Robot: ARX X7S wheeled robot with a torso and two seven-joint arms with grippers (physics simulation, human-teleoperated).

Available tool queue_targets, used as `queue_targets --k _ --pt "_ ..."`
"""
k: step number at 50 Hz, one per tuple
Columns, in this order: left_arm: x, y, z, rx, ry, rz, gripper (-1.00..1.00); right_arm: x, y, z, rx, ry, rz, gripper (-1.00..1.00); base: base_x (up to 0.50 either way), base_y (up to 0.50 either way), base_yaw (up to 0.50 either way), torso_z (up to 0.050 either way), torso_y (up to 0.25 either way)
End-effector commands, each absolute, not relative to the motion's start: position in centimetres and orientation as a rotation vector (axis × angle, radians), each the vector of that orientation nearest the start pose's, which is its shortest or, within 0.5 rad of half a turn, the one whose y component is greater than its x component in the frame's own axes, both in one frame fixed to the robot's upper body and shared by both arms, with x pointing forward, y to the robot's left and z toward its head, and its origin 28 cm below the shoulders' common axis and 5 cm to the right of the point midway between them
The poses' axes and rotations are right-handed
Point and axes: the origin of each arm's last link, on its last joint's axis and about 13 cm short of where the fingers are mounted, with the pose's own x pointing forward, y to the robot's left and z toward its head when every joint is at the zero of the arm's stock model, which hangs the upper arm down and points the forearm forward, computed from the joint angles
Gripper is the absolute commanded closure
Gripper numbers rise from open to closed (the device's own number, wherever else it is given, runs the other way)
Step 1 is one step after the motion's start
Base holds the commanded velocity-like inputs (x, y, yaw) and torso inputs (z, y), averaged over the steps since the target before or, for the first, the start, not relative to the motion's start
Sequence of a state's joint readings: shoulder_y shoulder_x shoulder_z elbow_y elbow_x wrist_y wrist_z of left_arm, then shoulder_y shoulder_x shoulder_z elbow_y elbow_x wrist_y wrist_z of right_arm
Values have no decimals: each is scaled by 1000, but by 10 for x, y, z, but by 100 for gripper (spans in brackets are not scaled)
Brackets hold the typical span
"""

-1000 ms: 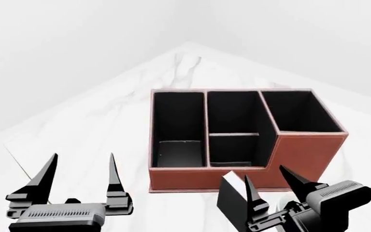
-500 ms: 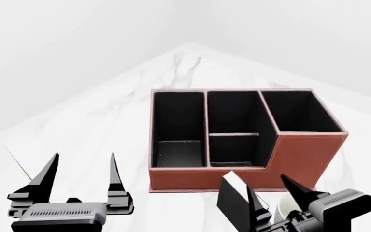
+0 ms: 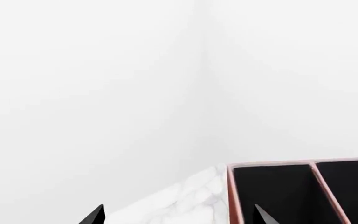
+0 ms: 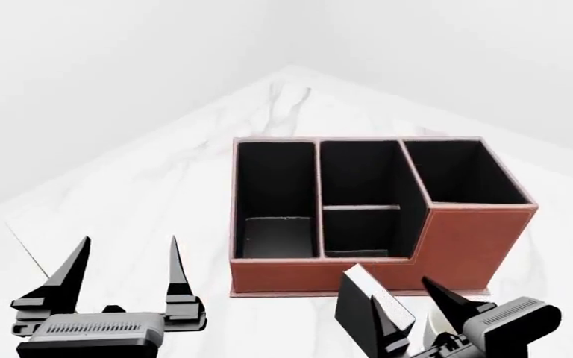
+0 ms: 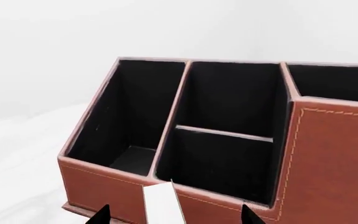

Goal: Pick up the book and place it in the right compartment of the caddy.

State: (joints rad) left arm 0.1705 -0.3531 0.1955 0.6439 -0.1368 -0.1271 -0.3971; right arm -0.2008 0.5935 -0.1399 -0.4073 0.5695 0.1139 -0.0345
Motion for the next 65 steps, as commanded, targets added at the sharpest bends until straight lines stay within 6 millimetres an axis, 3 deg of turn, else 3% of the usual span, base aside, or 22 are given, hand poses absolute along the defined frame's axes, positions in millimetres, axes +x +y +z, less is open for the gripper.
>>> queue_targets --k 1,65 --pt "160 215 103 76 -303 54 -100 164 -162 59 20 69 372 -100 0 0 0 0 0" --pt "160 215 103 78 -300 57 -100 161 -161 34 22 134 377 -100 0 0 0 0 0"
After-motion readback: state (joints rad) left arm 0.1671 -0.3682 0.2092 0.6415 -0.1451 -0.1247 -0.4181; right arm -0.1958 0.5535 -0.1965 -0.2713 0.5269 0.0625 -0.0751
